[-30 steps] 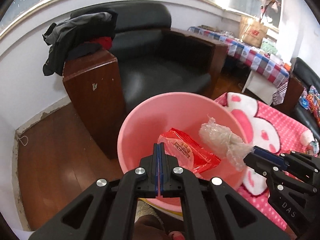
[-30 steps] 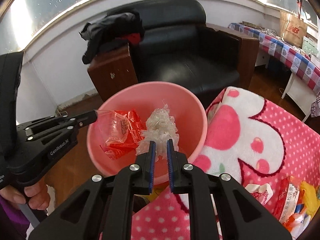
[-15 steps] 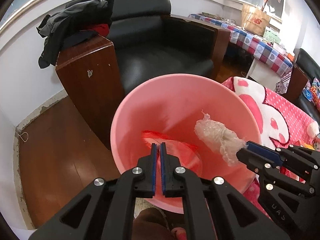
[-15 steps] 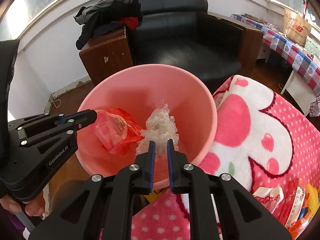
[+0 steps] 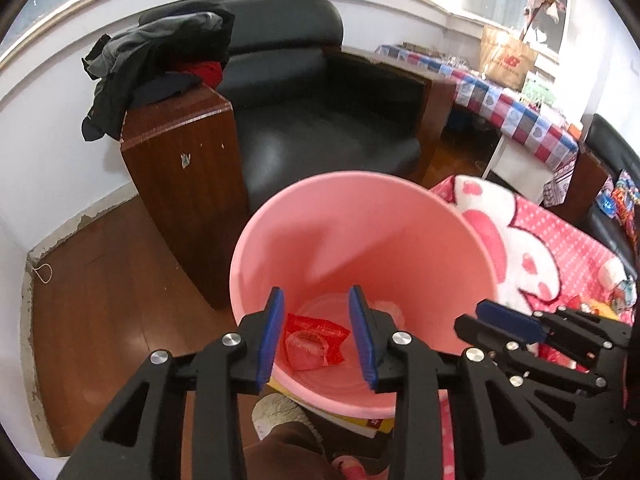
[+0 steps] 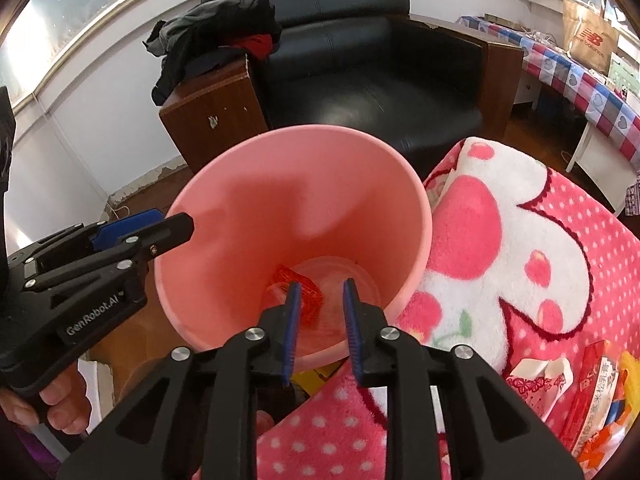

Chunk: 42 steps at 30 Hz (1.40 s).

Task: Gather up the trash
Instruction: 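Open the left gripper then the right gripper to drop both bags into the bin, then move both grippers back over the trash on the table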

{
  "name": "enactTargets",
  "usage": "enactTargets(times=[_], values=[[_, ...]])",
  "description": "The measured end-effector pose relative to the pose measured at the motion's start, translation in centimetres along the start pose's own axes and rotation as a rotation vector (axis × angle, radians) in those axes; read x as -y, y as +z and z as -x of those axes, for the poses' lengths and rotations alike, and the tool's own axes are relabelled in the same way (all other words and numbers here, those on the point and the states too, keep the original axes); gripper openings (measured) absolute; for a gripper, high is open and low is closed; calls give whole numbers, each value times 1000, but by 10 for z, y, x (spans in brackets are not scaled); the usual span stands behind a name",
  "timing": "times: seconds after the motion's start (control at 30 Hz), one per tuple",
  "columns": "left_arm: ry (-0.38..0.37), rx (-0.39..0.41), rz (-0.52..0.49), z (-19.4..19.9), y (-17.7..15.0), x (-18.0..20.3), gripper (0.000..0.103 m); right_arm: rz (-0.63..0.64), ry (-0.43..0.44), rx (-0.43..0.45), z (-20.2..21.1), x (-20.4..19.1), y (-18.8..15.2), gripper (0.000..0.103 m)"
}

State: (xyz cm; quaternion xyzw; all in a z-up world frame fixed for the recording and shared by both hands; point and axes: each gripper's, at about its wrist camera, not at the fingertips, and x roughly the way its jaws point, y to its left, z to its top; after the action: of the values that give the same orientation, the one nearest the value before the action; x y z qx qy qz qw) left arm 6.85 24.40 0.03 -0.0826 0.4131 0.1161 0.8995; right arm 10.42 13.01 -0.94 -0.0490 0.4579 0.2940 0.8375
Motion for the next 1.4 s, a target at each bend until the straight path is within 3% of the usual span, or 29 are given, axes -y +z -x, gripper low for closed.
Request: enactTargets(times=[0.37, 0.43, 0.5, 0.63, 1.13, 1.4], values=[[-107, 122, 21, 52, 1, 27, 39, -22, -3, 106, 54, 17, -16, 24], [-130, 138, 14, 60, 1, 36, 39, -36, -13, 127, 68, 26, -23, 28], [-159, 151, 4, 67, 0, 49, 40, -54, -30, 150, 82, 36, -31, 39], [-216, 162, -30, 78, -5, 78, 42, -77, -77, 187, 109, 56, -45, 40], [-445, 128, -258, 95, -47, 201, 44, -254, -356, 318, 217, 172, -127, 40], [-501, 57, -363, 86, -73, 242, 44, -363, -379, 311, 226, 211, -160, 40]])
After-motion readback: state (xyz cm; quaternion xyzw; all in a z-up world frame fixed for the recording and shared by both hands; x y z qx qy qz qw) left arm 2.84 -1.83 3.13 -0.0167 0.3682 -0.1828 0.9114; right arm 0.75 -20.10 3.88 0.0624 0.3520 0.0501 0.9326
